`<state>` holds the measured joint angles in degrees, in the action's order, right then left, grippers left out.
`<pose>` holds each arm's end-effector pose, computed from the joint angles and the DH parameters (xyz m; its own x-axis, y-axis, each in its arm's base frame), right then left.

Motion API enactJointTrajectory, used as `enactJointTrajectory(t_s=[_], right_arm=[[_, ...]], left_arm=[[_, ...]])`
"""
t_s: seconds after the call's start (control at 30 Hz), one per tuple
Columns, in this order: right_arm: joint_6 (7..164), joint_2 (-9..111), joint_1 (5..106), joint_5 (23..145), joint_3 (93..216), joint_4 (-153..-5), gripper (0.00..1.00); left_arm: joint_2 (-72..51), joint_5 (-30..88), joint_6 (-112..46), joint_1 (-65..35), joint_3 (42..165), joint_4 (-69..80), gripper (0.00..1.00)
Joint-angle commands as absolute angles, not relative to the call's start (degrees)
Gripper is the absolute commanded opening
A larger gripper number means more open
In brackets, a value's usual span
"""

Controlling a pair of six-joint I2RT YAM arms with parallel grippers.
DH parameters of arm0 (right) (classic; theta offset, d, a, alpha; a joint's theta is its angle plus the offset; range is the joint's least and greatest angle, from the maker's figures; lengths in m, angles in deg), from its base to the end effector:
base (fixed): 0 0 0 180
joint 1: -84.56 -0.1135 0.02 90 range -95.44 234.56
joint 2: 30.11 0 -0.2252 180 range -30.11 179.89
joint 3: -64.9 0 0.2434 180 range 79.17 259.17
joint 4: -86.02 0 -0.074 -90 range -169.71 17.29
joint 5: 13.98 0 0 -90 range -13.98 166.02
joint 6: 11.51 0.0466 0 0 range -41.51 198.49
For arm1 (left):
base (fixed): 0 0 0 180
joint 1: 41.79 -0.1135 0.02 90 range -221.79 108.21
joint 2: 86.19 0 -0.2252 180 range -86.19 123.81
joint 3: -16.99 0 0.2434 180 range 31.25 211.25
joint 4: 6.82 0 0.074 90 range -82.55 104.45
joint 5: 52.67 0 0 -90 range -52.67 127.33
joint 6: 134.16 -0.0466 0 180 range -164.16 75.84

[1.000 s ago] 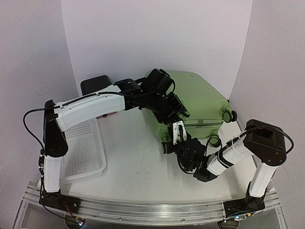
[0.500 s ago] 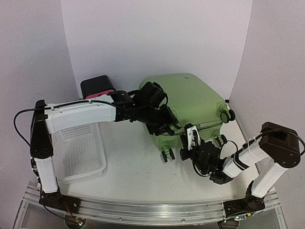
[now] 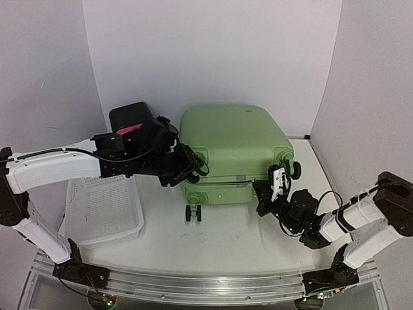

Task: Open, take out, and arrange the luggage
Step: Unzip the zipper of the luggage.

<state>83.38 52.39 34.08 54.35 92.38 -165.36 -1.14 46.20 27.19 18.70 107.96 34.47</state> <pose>0.1677 0.1763 0.1704 0.1367 0.2902 -0.9472 -0.5049 0.8430 0.1854 0.1740 -0.2928 0.2935 -0.8472 -0.4037 -0.3453 -0.0150 0.6679 -0.7441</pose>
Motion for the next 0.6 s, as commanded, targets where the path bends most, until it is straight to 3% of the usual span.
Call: enactJointTrajectory(t_s=[0.0,0.17,0.27,0.47,0.57], right_arm=[[86.21,48.74,39.03,43.63,92.87,-175.36,0.0],[86.7,47.57,39.03,46.97,93.73,-170.59,0.13],[87.6,46.02,39.04,49.04,93.35,-167.04,0.35],[89.8,40.66,39.1,55.27,93.08,-154.97,0.61],[91.11,37.3,39.07,58.42,93.14,-148.94,0.71]], left_arm=[[-13.41,49.38,23.12,19.47,109.85,19.6,0.0],[-12.83,47.48,22.63,19.45,107.75,19.97,0.0],[-12.72,47.05,21.1,19.47,106.51,20.48,0.0],[-10.1,45.15,20.35,19.64,103.48,20.63,0.0],[-8.85,44.88,19.89,19.78,101.82,20.71,0.05]])
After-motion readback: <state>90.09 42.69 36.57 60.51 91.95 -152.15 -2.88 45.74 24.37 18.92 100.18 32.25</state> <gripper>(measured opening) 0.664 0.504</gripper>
